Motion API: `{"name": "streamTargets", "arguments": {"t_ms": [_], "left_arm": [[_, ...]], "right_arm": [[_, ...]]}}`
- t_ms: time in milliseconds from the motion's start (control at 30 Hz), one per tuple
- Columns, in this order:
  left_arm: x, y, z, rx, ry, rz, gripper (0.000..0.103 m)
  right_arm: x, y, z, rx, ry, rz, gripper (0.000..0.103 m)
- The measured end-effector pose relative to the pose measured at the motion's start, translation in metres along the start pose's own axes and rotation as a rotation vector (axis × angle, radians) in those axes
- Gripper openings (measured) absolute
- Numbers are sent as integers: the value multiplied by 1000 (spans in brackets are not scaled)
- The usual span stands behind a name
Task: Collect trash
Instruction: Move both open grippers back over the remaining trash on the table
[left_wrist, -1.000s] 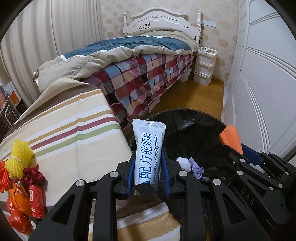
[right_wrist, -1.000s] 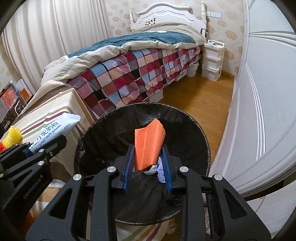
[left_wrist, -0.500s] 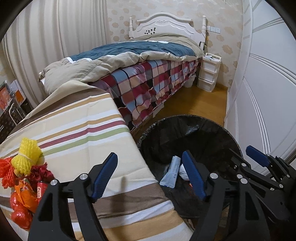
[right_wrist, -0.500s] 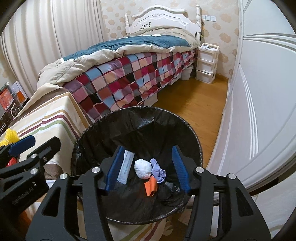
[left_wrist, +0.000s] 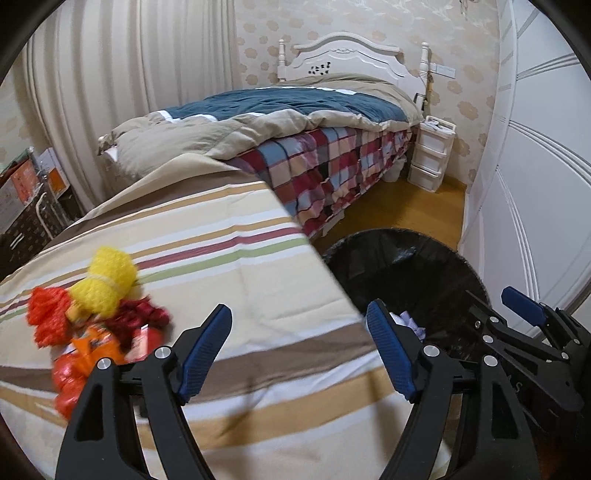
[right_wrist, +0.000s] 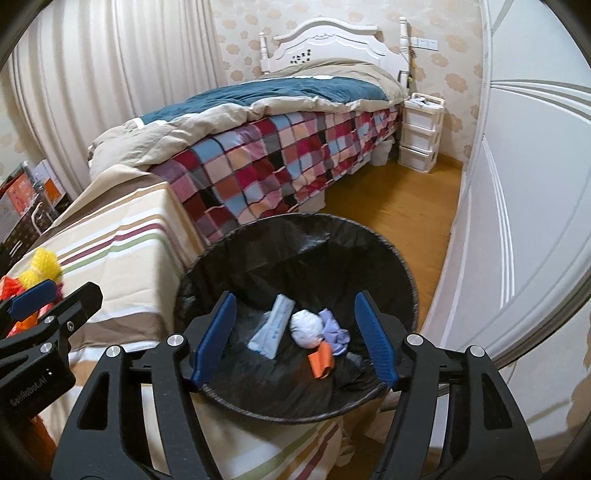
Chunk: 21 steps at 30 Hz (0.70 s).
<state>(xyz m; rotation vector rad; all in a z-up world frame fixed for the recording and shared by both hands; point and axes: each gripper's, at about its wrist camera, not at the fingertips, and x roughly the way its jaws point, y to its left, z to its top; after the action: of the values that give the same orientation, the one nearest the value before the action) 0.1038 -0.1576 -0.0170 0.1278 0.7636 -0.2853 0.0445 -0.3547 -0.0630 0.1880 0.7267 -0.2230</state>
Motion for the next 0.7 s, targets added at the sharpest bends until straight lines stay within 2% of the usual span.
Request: {"name": "streamTargets", "arguments": {"t_ms": [700], "left_arm": [[-48, 92, -55, -143, 3, 127, 76]], "right_arm": [[-26, 94, -32, -150, 54, 132, 66]]}}
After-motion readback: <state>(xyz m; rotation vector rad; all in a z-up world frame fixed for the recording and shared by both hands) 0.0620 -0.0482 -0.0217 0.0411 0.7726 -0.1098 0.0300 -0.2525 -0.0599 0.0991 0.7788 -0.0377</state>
